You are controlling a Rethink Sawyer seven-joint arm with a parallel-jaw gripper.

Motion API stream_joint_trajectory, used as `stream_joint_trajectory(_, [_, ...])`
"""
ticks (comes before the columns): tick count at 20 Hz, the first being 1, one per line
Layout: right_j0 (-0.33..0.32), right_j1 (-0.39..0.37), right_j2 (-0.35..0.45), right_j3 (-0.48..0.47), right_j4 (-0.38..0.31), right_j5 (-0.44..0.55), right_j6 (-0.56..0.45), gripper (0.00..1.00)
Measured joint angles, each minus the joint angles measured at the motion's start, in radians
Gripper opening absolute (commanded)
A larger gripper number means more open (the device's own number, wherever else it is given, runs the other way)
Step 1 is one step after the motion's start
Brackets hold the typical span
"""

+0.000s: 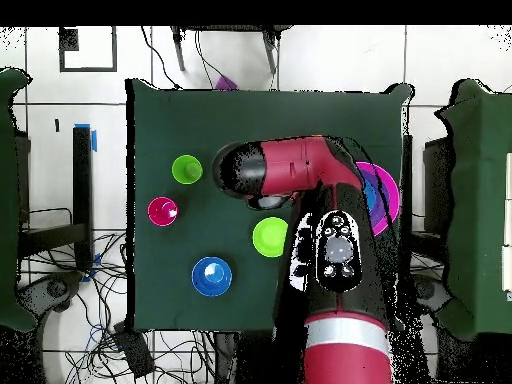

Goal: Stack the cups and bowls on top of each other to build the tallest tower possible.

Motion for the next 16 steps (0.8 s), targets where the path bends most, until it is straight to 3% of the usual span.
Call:
stream_joint_trajectory(6, [-0.03,-0.028,-0.013,0.009,0.001,-0.007,0.0,0.0])
stream_joint_trajectory(15, [-0.257,-0.038,0.023,0.088,-0.001,-0.127,0.0,0.0])
stream_joint_trajectory(16, [-0.309,-0.038,0.032,0.11,-0.001,-0.154,0.0,0.0])
